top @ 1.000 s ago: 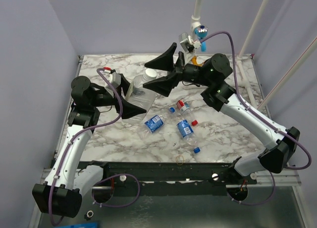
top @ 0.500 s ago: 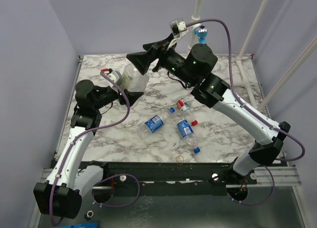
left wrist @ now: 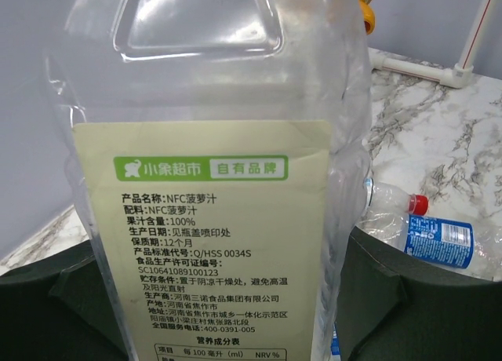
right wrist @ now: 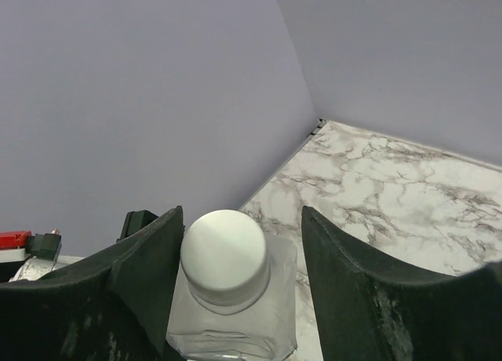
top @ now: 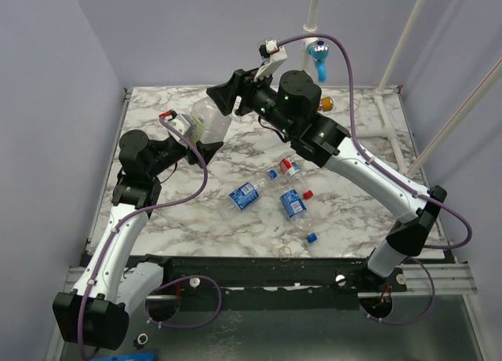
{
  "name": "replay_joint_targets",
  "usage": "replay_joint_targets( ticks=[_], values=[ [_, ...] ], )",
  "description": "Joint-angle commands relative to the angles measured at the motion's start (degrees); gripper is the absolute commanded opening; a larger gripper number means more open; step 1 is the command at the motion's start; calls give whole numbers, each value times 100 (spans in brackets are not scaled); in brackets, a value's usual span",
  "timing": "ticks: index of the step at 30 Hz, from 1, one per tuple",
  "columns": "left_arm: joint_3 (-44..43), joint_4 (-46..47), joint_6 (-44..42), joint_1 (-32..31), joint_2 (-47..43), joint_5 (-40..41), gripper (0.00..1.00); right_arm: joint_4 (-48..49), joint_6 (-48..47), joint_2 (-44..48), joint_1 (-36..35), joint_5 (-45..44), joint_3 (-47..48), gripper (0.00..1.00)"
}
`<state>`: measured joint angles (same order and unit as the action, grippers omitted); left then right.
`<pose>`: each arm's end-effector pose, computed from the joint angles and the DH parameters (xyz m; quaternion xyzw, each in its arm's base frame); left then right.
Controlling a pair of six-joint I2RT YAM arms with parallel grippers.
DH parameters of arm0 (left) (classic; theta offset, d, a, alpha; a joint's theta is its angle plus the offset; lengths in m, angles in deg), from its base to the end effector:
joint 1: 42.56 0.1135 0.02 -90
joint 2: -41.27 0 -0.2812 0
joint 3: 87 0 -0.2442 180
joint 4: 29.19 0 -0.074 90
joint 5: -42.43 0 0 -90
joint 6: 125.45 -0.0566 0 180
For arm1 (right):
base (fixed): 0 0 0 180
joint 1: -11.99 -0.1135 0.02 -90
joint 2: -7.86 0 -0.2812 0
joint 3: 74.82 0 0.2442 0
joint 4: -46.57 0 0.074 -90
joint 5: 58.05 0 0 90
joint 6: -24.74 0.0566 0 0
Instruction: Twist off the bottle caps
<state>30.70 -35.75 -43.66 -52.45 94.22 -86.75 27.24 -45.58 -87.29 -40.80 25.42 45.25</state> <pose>0.2000 -0.0712 0.3833 0.3420 0.6035 -0.2412 0.6787 0.2448 0.3117 0.5091 -0.1507 0.6549 0.4063 0.6191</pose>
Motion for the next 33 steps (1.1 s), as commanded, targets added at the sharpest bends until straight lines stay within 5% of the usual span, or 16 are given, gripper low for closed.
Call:
replay_joint_targets(
  ticks=[1, 7, 13, 19, 26, 33],
  values=[
    [44, 201, -41, -24, -91, 125, 17, 283, 134, 21, -12, 207, -131, 62],
    [20, 212, 18, -27, -74, 130, 17, 41, 234, -151, -11, 366, 33, 62],
    [-33, 218, 225, -31, -57, -69, 17, 457, 198, 128, -11, 471, -362, 26],
    [-151, 168, 794, -31, -30, -1367, 17, 1125, -195, 590, -4, 1010, -810, 13],
    [-431, 113, 1882, -31, 128, -3346, 14, 2223, -315, 1375, 253, 3926, -1802, 8],
    [-611, 113, 2449, -31, 296, -4042, 14, 2993, 295, 1424, 581, 6002, -2184, 8]
  ],
)
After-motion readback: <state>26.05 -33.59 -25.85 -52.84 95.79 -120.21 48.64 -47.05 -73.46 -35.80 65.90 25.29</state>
